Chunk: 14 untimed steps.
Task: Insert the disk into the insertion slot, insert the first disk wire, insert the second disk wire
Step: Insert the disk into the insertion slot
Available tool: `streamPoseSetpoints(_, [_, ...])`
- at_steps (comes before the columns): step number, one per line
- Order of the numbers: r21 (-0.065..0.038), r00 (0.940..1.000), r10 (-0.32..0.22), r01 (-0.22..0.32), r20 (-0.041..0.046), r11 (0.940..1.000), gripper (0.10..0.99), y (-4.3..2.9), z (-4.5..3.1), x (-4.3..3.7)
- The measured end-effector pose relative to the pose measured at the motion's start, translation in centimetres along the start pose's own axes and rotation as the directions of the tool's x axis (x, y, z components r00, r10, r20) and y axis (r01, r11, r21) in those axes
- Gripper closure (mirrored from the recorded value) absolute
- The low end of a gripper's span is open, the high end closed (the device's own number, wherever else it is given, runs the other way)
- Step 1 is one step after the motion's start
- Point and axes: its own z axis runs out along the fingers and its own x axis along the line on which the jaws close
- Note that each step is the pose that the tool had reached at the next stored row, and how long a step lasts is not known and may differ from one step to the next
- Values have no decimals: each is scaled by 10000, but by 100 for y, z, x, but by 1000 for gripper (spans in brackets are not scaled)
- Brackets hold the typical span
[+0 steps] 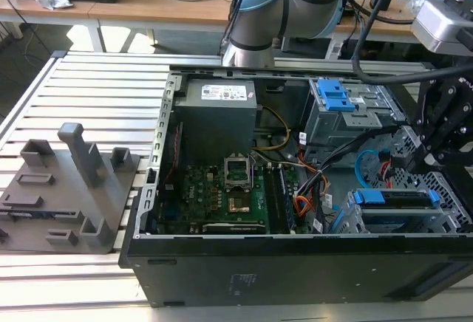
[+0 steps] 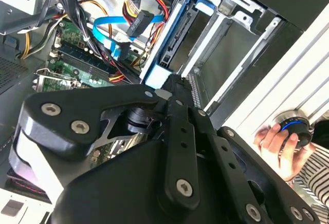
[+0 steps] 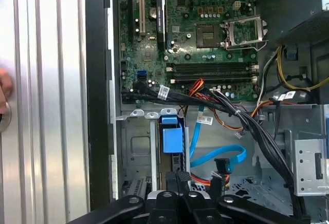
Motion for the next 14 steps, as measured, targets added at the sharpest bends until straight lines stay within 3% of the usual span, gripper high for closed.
streamPoseSetpoints(3, [-1, 10000, 0, 0, 1, 10000, 980, -4, 85, -1])
streamPoseSetpoints(14, [-1, 10000, 0, 0, 1, 10000, 980, -11, 238, -1])
